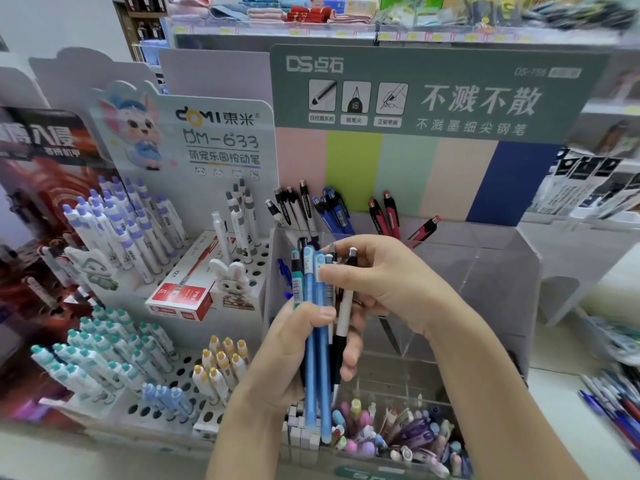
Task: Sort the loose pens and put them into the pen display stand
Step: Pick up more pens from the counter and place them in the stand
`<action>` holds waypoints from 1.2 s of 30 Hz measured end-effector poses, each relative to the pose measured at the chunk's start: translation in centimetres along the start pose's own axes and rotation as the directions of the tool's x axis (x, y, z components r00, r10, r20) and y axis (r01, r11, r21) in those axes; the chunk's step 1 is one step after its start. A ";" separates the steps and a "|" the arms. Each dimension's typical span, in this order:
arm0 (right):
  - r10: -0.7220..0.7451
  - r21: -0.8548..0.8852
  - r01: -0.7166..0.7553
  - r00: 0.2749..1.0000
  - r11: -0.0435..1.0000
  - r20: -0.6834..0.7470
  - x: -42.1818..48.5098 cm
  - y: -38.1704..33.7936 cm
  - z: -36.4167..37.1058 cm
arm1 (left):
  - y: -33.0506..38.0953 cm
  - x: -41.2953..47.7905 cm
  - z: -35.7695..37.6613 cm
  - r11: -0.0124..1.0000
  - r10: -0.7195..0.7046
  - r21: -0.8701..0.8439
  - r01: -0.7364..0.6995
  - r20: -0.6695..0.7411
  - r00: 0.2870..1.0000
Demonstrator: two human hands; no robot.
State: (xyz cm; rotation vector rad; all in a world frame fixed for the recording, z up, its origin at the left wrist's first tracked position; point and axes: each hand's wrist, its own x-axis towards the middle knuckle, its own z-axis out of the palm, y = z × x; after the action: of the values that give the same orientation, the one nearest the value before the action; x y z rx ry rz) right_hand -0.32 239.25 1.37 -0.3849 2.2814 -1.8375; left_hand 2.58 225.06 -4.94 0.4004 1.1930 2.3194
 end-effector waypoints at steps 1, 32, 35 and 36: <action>0.002 0.000 -0.002 1.000 1.000 0.004 0.0 0.0 -0.1 | 0.0 0.0 0.2 1.000 0.001 -0.025 -0.001 0.001 1.000; -0.231 0.072 0.249 0.952 0.966 -0.202 -0.8 1.1 -1.6 | 0.1 0.2 0.5 0.846 0.388 0.493 -0.201 -0.312 0.868; -0.249 0.060 0.276 0.926 0.959 -0.283 -0.5 0.9 -2.1 | 0.3 0.2 0.9 0.789 0.412 0.587 -0.183 -0.284 0.866; -0.253 0.071 0.286 0.920 0.955 -0.300 -0.5 0.7 -2.2 | 0.4 0.2 0.9 0.754 0.433 0.635 -0.172 -0.282 0.856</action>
State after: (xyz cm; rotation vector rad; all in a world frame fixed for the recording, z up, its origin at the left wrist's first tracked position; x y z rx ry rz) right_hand -0.61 241.60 1.15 -0.4617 2.3909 -2.2848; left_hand 2.72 225.57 -4.11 0.3381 2.2459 2.3184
